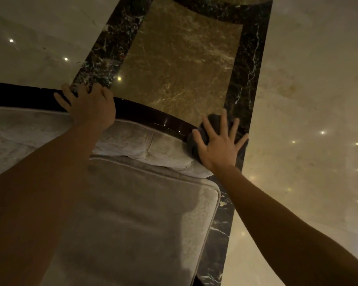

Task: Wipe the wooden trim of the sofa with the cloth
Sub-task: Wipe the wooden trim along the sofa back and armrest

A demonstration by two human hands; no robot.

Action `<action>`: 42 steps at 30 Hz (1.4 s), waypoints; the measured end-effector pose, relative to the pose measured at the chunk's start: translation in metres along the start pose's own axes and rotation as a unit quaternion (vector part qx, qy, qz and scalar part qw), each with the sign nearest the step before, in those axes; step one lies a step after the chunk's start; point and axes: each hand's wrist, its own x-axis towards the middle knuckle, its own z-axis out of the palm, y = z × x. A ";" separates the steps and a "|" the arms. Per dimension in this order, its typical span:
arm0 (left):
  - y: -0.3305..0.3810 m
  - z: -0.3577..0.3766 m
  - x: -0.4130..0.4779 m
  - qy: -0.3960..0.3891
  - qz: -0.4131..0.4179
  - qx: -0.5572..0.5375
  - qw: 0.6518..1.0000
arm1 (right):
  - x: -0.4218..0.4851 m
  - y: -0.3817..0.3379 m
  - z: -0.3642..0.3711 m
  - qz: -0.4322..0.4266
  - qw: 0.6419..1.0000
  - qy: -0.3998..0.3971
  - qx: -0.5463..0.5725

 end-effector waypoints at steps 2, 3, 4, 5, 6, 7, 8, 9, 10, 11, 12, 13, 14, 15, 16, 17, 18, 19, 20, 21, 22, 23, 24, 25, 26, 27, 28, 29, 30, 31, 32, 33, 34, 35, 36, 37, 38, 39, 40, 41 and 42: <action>0.001 0.000 -0.001 -0.001 0.002 0.006 1.000 | -0.003 -0.002 0.003 -0.048 0.998 -0.014 -0.030; 0.000 0.000 0.000 -0.003 0.003 0.006 1.000 | 0.004 0.008 0.000 -0.051 0.998 -0.016 -0.042; 0.000 -0.001 -0.001 -0.008 0.004 0.002 1.000 | 0.009 0.023 -0.005 -0.040 0.998 -0.015 -0.055; -0.001 -0.001 0.000 -0.011 0.006 -0.004 1.000 | 0.014 0.040 -0.011 -0.015 0.998 -0.009 -0.065; 0.000 -0.001 0.002 -0.013 0.008 -0.008 1.000 | 0.020 0.056 -0.017 0.025 0.998 -0.002 -0.057; -0.001 -0.001 0.001 -0.014 0.004 -0.007 1.000 | 0.023 0.068 -0.021 0.080 0.996 -0.002 -0.027; -0.001 -0.001 0.002 -0.012 0.002 -0.007 1.000 | 0.027 0.076 -0.023 0.137 0.990 -0.002 0.016; -0.001 0.000 0.003 -0.011 0.002 -0.005 1.000 | 0.026 0.077 -0.023 0.179 0.982 -0.003 0.058; -0.001 0.001 0.002 -0.006 0.003 -0.002 1.000 | 0.024 0.072 -0.021 0.195 0.976 0.000 0.096; -0.002 0.002 0.003 0.001 0.007 0.000 1.000 | 0.021 0.064 -0.018 0.186 0.975 0.013 0.119; -0.002 0.004 0.004 0.009 0.009 0.000 1.000 | 0.017 0.053 -0.014 0.161 0.980 0.025 0.117; -0.002 0.006 0.004 0.015 0.007 -0.002 1.000 | 0.013 0.042 -0.009 0.121 0.989 0.032 0.082; -0.002 0.007 0.003 0.017 0.004 -0.002 1.000 | 0.007 0.032 -0.005 0.071 0.996 0.041 0.027; -0.002 0.007 0.004 0.017 0.002 -0.003 1.000 | 0.002 0.025 -0.001 0.016 0.998 0.048 -0.024; -0.002 0.008 0.006 0.019 0.000 -0.008 1.000 | -0.002 0.023 0.001 -0.044 0.995 0.049 -0.068; -0.003 0.007 0.006 0.021 -0.002 -0.014 1.000 | -0.002 0.026 0.001 -0.101 0.989 0.042 -0.097; -0.003 0.007 0.006 0.023 0.000 -0.016 1.000 | 0.002 0.033 -0.002 -0.145 0.983 0.034 -0.112; -0.003 0.007 0.005 0.023 0.003 -0.015 1.000 | 0.010 0.041 -0.007 -0.165 0.980 0.029 -0.111; -0.003 0.007 0.004 0.020 0.003 -0.011 1.000 | 0.017 0.048 -0.010 -0.152 0.983 0.031 -0.098; -0.002 0.007 0.003 0.016 -0.001 -0.009 1.000 | 0.022 0.052 -0.013 -0.111 0.990 0.038 -0.076; -0.001 0.006 0.003 0.015 -0.006 -0.007 1.000 | 0.027 0.052 -0.015 -0.063 0.996 0.044 -0.050; 0.000 0.005 0.003 0.009 -0.010 -0.009 1.000 | 0.032 0.050 -0.016 -0.022 0.998 0.044 -0.025; 0.001 0.002 0.003 -0.005 -0.010 -0.011 1.000 | 0.036 0.048 -0.018 0.000 0.999 0.037 -0.012; 0.002 -0.002 0.004 -0.029 -0.012 -0.013 0.999 | 0.041 0.046 -0.019 0.003 1.000 0.024 -0.009; 0.001 -0.006 0.003 -0.058 -0.018 -0.008 0.998 | 0.044 0.046 -0.023 -0.003 1.000 0.007 -0.011; 0.000 -0.009 0.001 -0.084 -0.025 0.000 0.996 | 0.047 0.048 -0.028 -0.007 1.000 -0.006 -0.013; 0.001 -0.012 -0.002 -0.097 -0.028 0.006 0.995 | 0.050 0.050 -0.032 -0.001 1.000 -0.011 -0.012; 0.004 -0.014 -0.007 -0.105 -0.028 0.001 0.994 | 0.051 0.053 -0.035 0.011 1.000 -0.004 -0.012; 0.013 -0.017 -0.020 -0.103 -0.021 -0.010 0.994 | 0.049 0.057 -0.042 0.026 1.000 0.006 -0.016; 0.022 -0.019 -0.034 -0.087 -0.004 -0.028 0.996 | 0.046 0.056 -0.044 0.041 0.999 0.014 -0.019; 0.035 -0.022 -0.052 -0.056 0.027 -0.056 0.996 | 0.041 0.054 -0.049 0.051 0.998 0.029 -0.016; 0.051 -0.024 -0.073 -0.024 0.069 -0.102 0.992 | 0.034 0.052 -0.054 0.052 0.998 0.045 -0.009; 0.067 -0.028 -0.096 -0.013 0.105 -0.173 0.979 | 0.025 0.046 -0.061 0.048 0.997 0.053 0.011; 0.084 -0.033 -0.117 -0.033 0.119 -0.262 0.957 | 0.015 0.039 -0.067 0.044 0.997 0.054 0.043; 0.101 -0.040 -0.137 -0.078 0.103 -0.345 0.930 | 0.003 0.031 -0.075 0.041 0.994 0.051 0.082; 0.115 -0.046 -0.157 -0.135 0.069 -0.409 0.900 | -0.011 0.024 -0.082 0.038 0.990 0.050 0.124; 0.127 -0.053 -0.175 -0.191 0.023 -0.452 0.871 | -0.025 0.018 -0.089 0.036 0.983 0.047 0.172; 0.133 -0.059 -0.193 -0.247 -0.037 -0.483 0.839 | -0.043 0.012 -0.095 0.032 0.974 0.036 0.222; 0.136 -0.060 -0.207 -0.297 -0.108 -0.510 0.800 | -0.059 0.006 -0.096 0.033 0.964 0.012 0.265; 0.133 -0.061 -0.224 -0.340 -0.173 -0.535 0.754 | -0.078 0.001 -0.096 0.038 0.952 -0.022 0.302; 0.126 -0.062 -0.241 -0.368 -0.225 -0.560 0.707 | -0.097 -0.006 -0.097 0.046 0.940 -0.056 0.334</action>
